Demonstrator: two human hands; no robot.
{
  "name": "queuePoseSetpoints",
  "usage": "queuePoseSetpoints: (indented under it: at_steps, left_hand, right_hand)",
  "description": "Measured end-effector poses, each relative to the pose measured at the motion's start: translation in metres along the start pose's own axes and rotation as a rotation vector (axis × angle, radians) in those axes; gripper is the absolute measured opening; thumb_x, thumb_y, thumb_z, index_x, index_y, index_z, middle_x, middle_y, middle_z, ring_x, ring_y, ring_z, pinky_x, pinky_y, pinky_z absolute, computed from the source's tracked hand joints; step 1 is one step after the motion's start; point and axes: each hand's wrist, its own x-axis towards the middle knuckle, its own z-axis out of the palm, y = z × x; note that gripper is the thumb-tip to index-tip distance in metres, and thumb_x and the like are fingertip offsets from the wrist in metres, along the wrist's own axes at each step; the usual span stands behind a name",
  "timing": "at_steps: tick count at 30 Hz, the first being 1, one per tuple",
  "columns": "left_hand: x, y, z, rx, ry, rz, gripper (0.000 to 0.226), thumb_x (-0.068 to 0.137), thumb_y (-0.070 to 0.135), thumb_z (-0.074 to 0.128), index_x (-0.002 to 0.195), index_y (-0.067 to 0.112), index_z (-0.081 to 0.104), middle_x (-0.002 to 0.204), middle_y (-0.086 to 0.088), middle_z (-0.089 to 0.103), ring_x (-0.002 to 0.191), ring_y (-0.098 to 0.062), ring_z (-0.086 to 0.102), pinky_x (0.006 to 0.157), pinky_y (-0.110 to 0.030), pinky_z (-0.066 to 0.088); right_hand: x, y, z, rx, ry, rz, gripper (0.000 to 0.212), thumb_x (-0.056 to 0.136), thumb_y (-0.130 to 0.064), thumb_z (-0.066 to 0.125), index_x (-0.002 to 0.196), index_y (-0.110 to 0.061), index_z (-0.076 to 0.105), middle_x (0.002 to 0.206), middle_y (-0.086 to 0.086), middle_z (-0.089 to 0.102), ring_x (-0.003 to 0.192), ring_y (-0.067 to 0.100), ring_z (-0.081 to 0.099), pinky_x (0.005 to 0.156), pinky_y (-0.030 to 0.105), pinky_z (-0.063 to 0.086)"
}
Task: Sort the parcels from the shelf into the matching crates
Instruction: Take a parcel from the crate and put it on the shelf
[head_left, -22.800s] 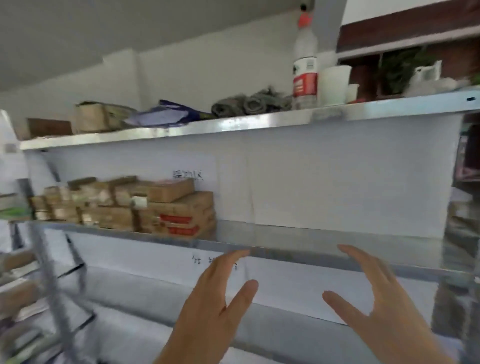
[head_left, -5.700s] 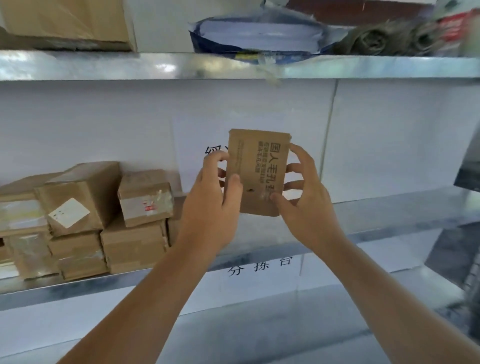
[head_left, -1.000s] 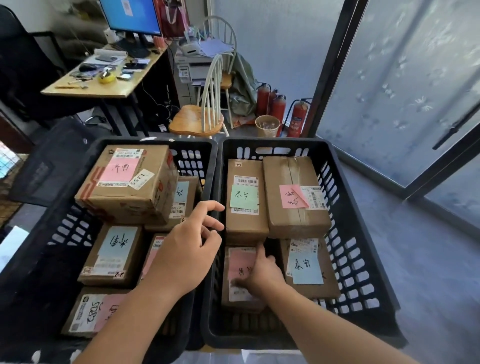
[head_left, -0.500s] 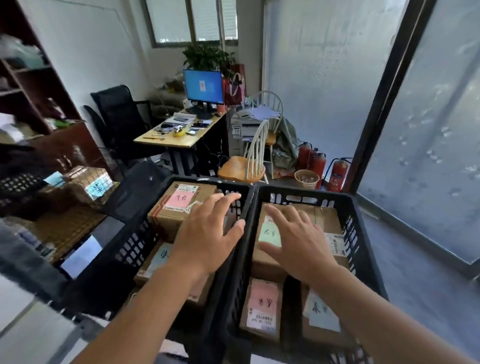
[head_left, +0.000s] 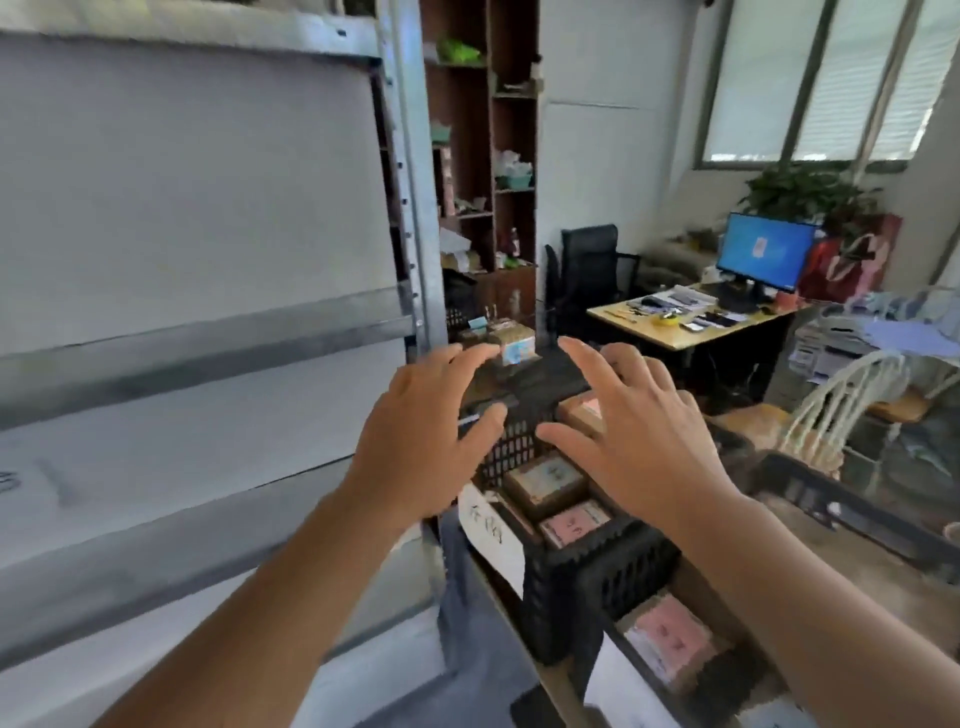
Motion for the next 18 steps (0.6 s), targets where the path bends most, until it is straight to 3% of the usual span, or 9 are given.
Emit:
queuePoseSetpoints:
  at_steps: [5, 10, 18]
  left_hand:
    - [-0.088, -0.057, -0.106, 0.152, 0.138, -0.185, 0.059, 0.101, 0.057, 0.045, 0.157, 0.048, 0.028, 0.165, 0.014, 0.035, 0.145, -0.019, 0.039, 0.116, -0.042, 0.042]
    - [-0.190, -0.108, -0.210, 0.267, 0.244, -0.359, 0.059, 0.103, 0.059, 0.043, 0.157, 0.049, 0.024, 0.164, 0.017, 0.034, 0.146, -0.013, 0.036, 0.115, -0.036, 0.040]
    - [-0.363, -0.179, -0.363, 0.352, 0.330, -0.536, 0.057, 0.100, 0.059, 0.040, 0.155, 0.052, 0.025, 0.160, 0.024, 0.033, 0.141, -0.006, 0.036, 0.112, -0.033, 0.044]
  right_hand:
    - [0.006, -0.119, -0.011, 0.135, -0.020, -0.235, 0.086, 0.092, -0.080, 0.042, 0.161, -0.049, 0.001, 0.164, -0.003, 0.025, 0.152, 0.027, 0.027, 0.114, 0.056, 0.040]
    - [-0.015, -0.250, -0.012, 0.235, -0.050, -0.425, 0.087, 0.092, -0.081, 0.036, 0.160, -0.050, -0.009, 0.168, -0.005, 0.017, 0.154, 0.023, 0.023, 0.117, 0.049, 0.037]
    - [-0.086, -0.463, -0.013, 0.377, -0.078, -0.602, 0.082, 0.089, -0.078, 0.034, 0.159, -0.052, -0.002, 0.159, -0.011, 0.030, 0.145, 0.016, 0.033, 0.109, 0.042, 0.044]
